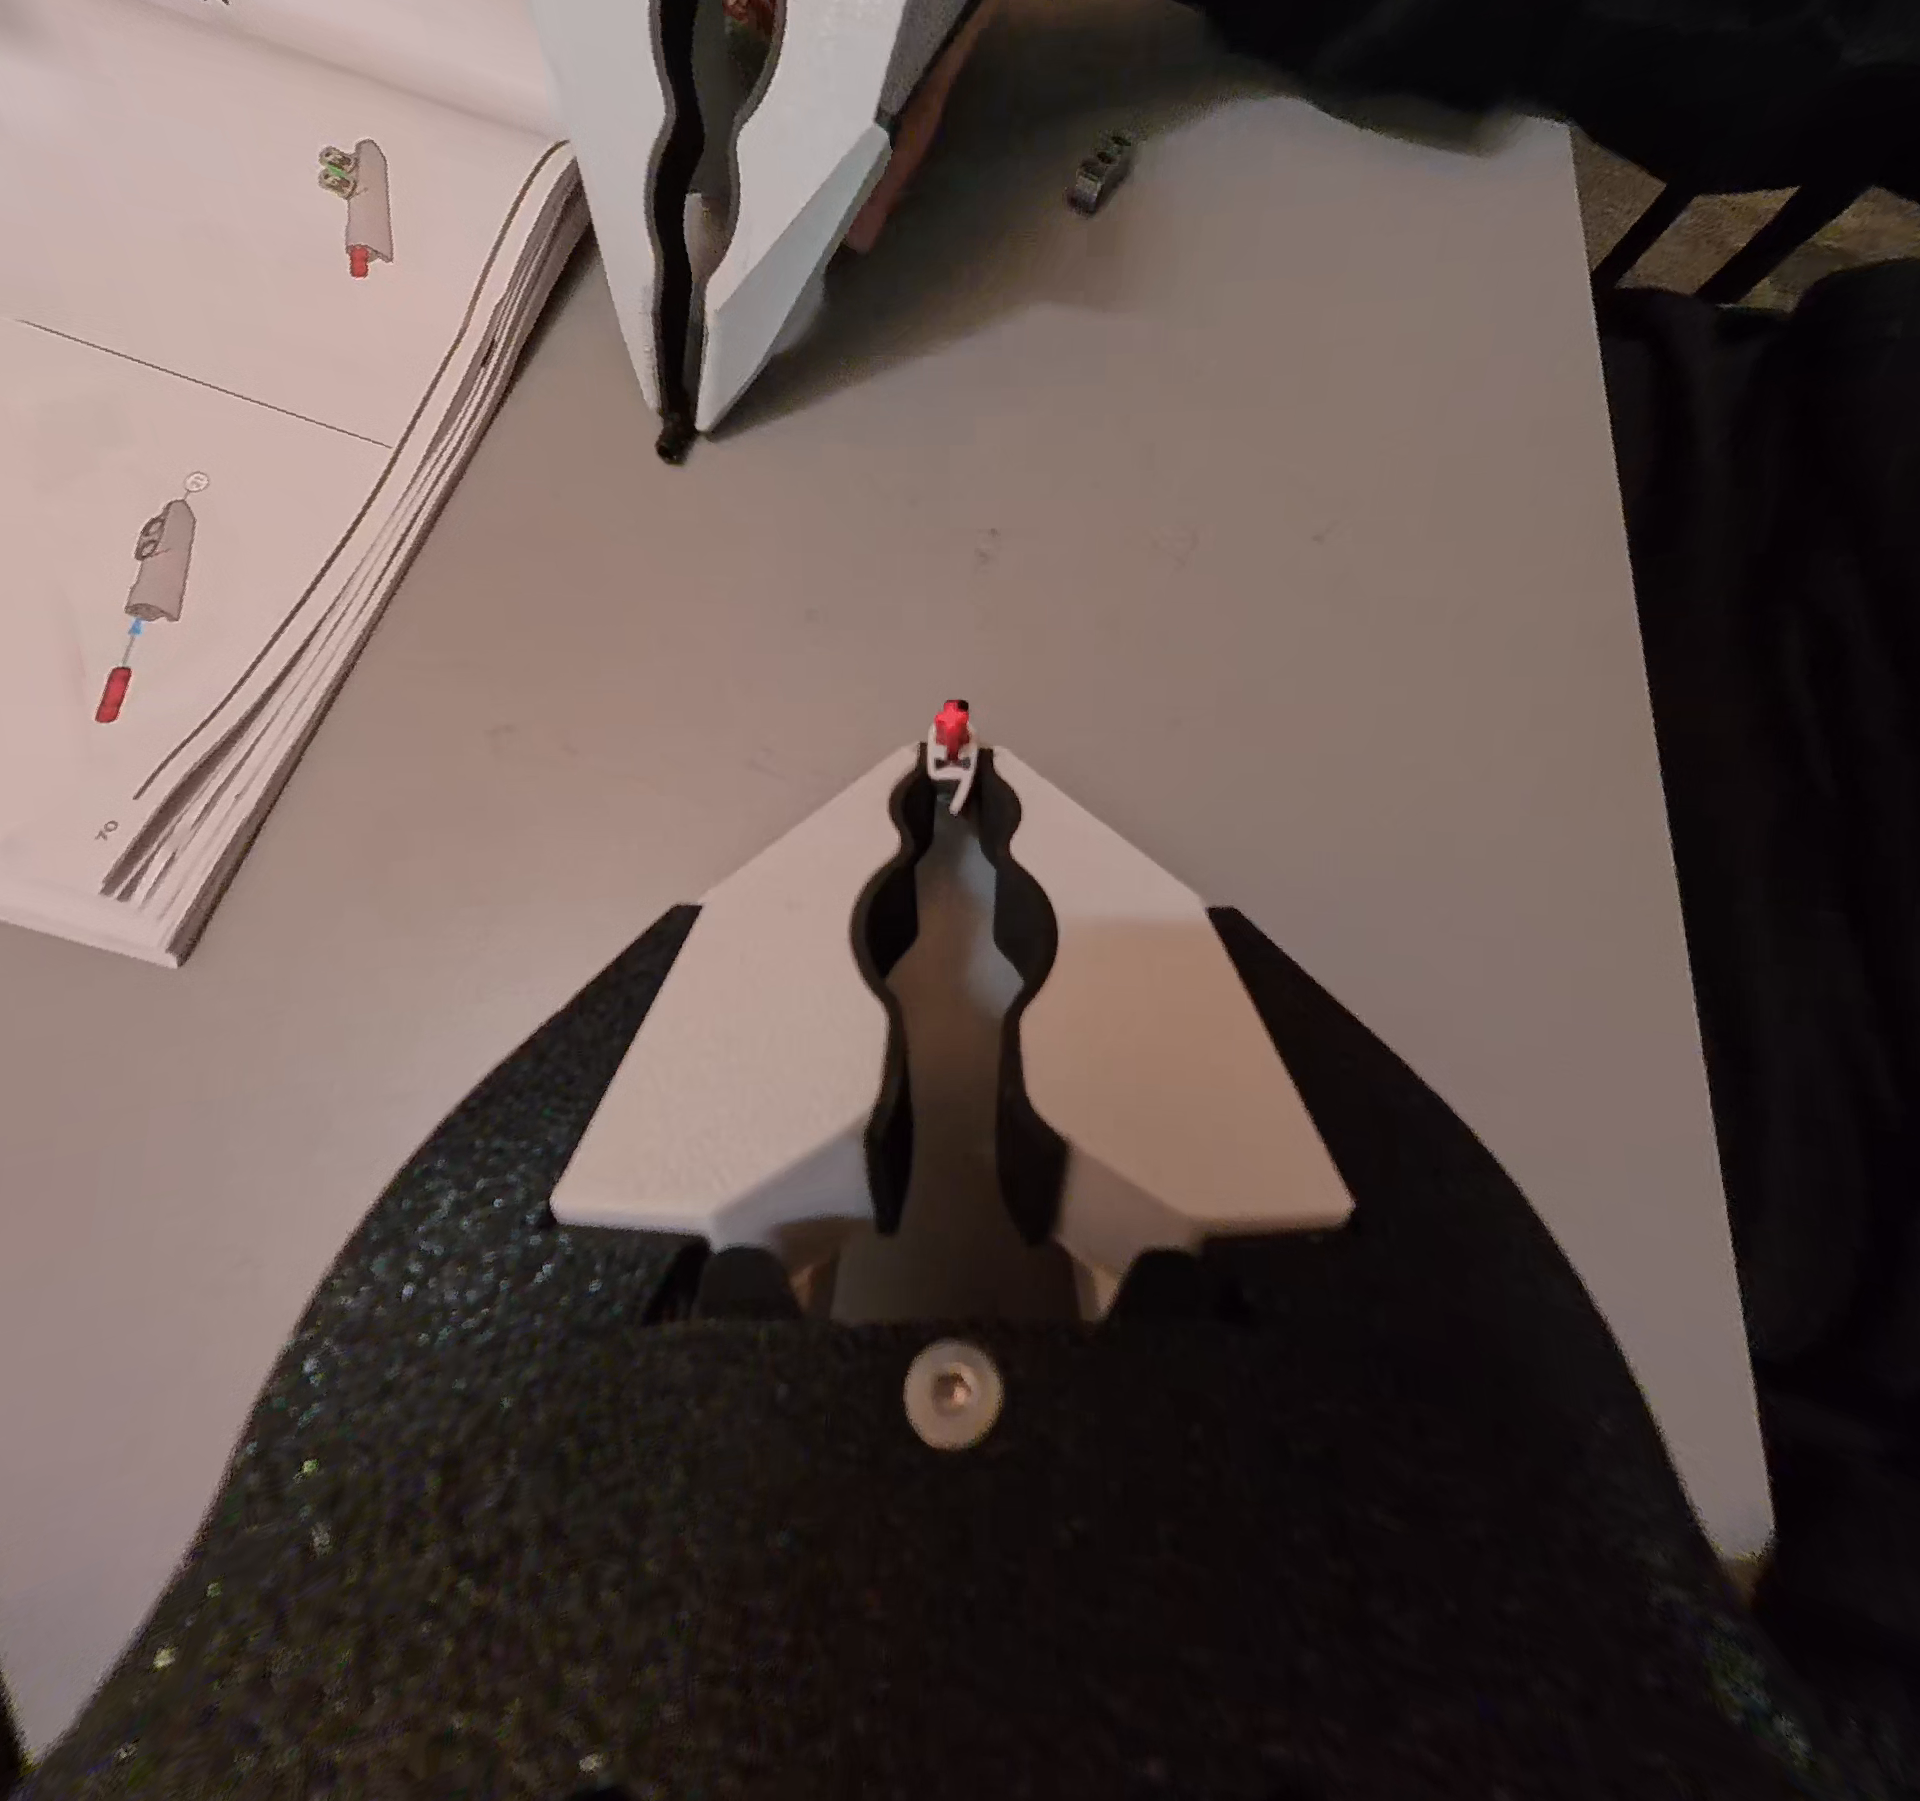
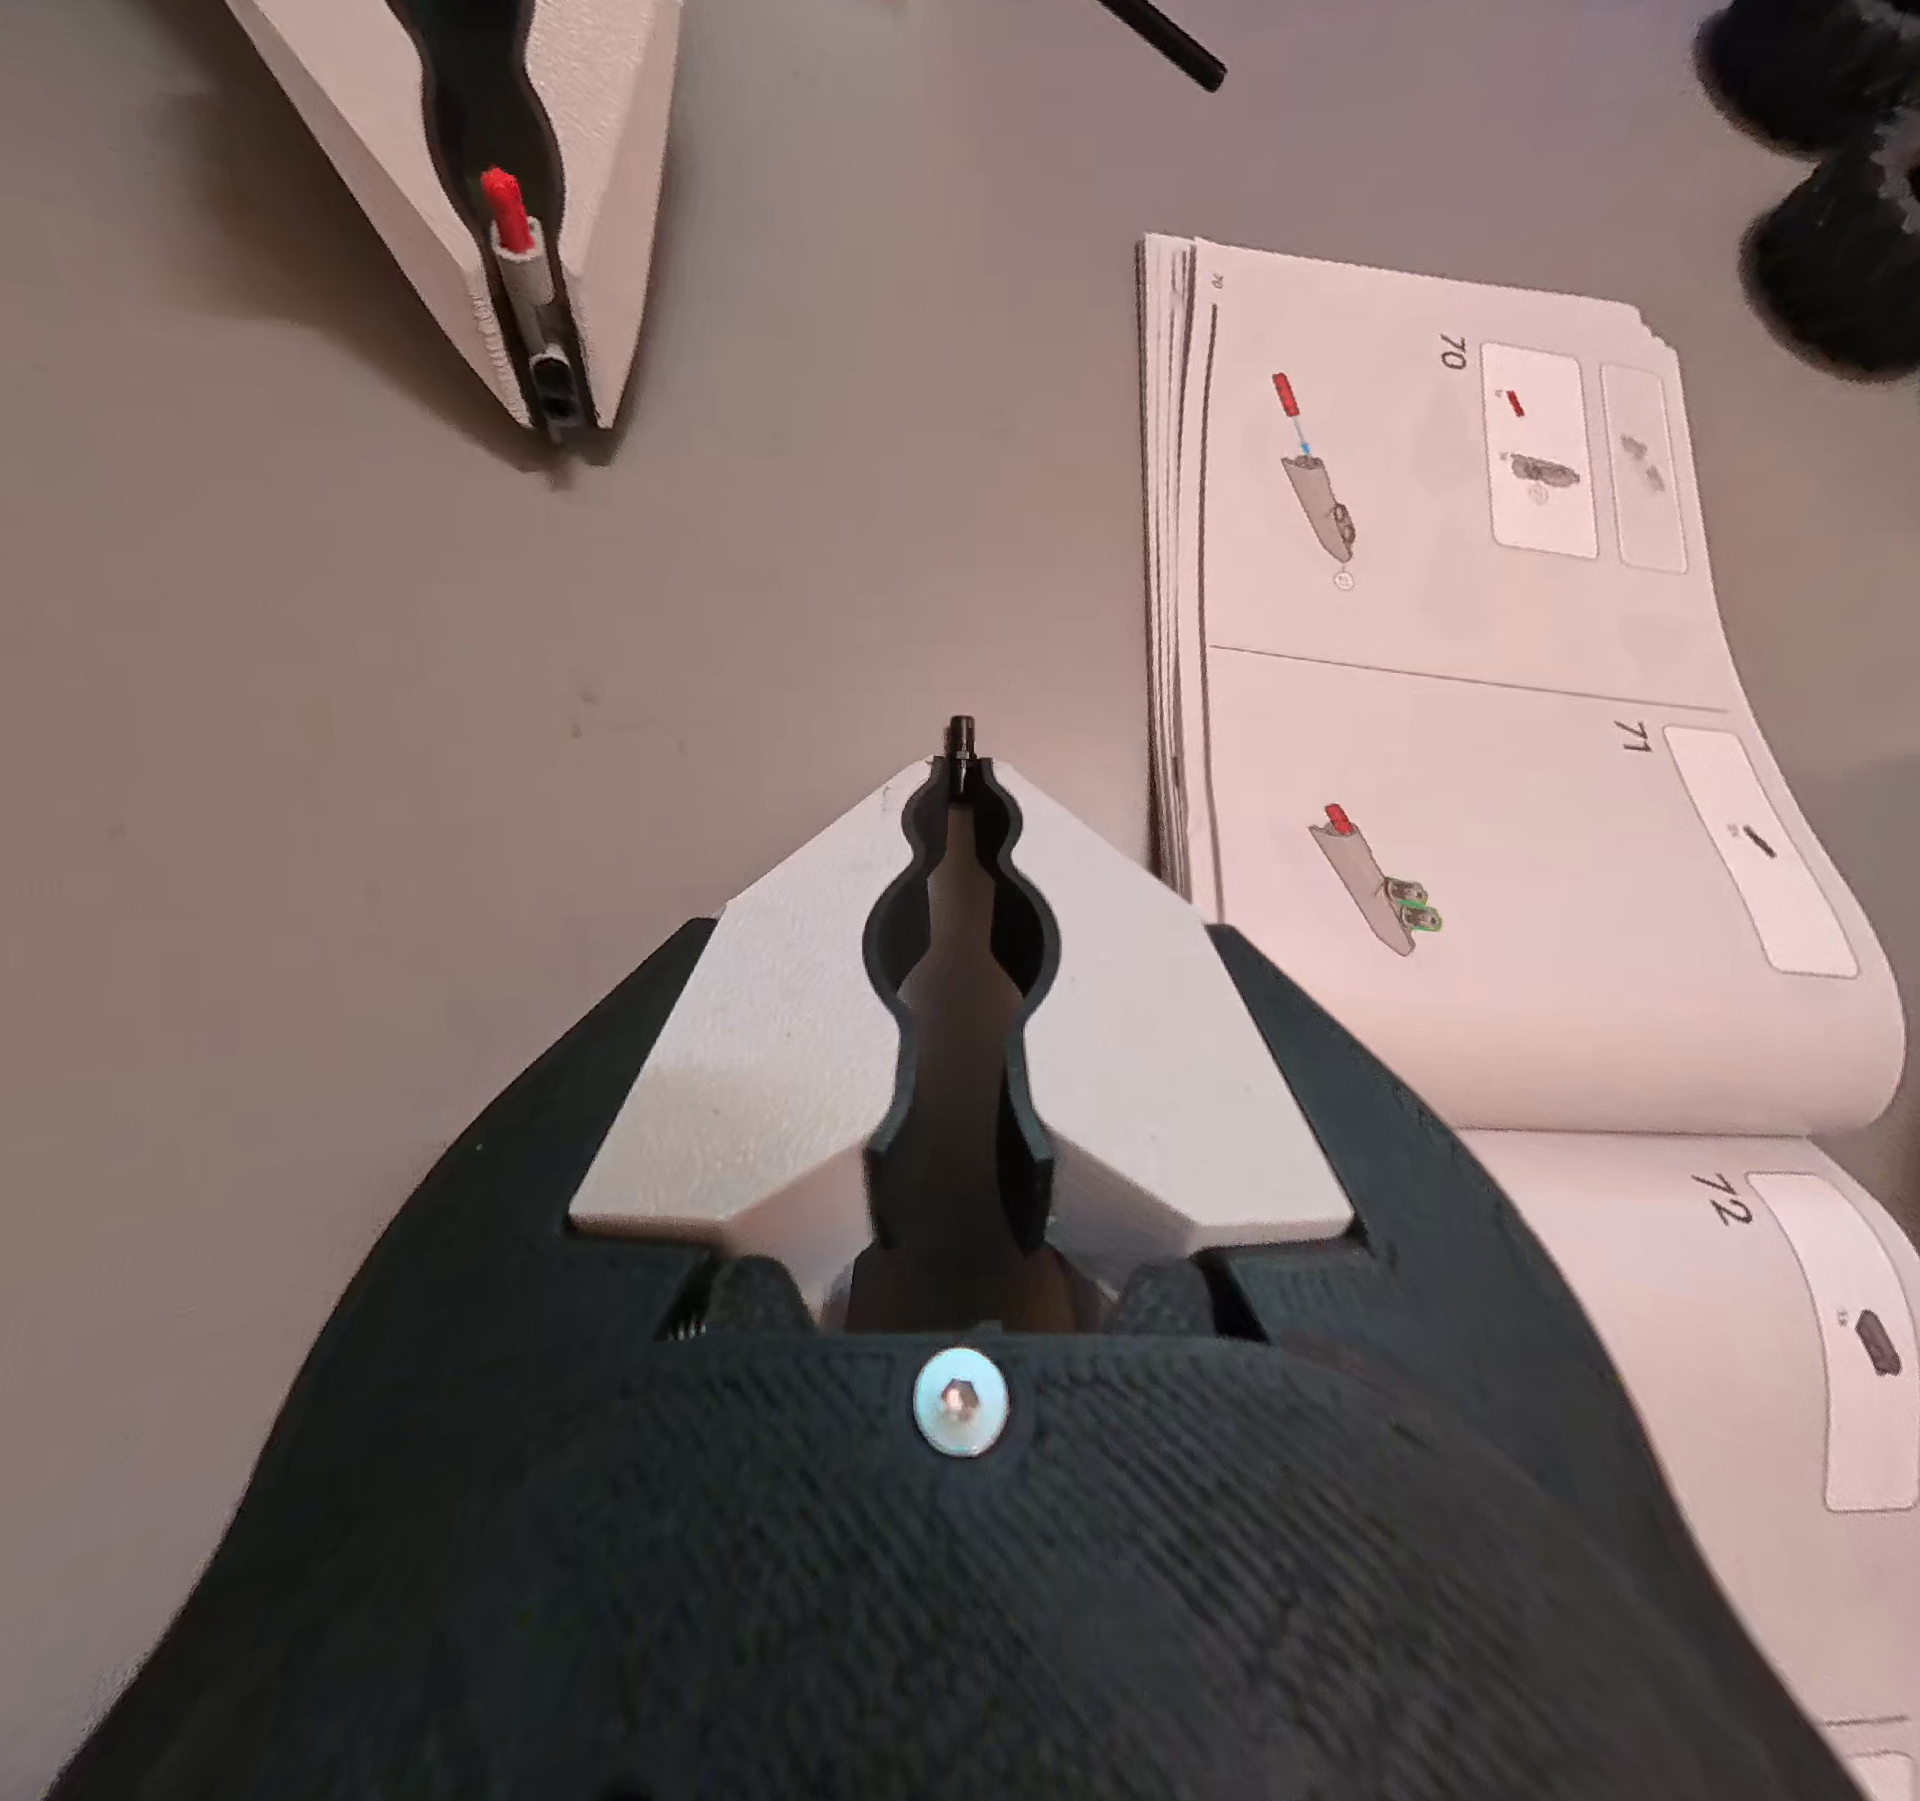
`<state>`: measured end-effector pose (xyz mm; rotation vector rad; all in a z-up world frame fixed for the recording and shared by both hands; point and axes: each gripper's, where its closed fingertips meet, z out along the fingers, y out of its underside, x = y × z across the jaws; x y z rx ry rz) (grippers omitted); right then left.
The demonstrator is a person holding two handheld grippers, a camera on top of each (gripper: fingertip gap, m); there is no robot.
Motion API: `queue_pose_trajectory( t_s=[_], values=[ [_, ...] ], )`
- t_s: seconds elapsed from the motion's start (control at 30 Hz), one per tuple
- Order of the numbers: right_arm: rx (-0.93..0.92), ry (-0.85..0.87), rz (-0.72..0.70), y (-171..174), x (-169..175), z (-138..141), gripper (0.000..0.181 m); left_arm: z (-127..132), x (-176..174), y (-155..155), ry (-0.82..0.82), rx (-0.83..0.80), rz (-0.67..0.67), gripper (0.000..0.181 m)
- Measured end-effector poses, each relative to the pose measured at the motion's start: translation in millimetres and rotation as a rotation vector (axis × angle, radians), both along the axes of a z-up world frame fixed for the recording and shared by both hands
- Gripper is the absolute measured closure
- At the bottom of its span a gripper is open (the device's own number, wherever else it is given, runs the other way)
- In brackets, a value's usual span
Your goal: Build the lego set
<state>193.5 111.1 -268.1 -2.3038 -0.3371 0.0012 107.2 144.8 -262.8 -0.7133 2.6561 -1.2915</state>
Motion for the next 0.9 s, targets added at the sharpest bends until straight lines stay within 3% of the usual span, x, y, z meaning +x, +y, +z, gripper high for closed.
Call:
queue_pose_trajectory(
  t_s=[0.5,0.77,0.9],
  values=[
    [0.04,-0.011,0.042,-0.2,-11.8,0.6,0.178,-6.4,-2.9,3.8,-0.002,0.049,-0.006,0.177],
    [0.097,0.0,0.254,18.1,-69.6,7.4,0.178,-6.4,-2.6,4.1,-0.002,0.048,-0.002,0.177],
    [0.086,-0.052,0.296,29.3,-83.8,3.0,0.178,-6.6,-4.2,4.4,-0.009,0.055,-0.009,0.177]
  ],
)
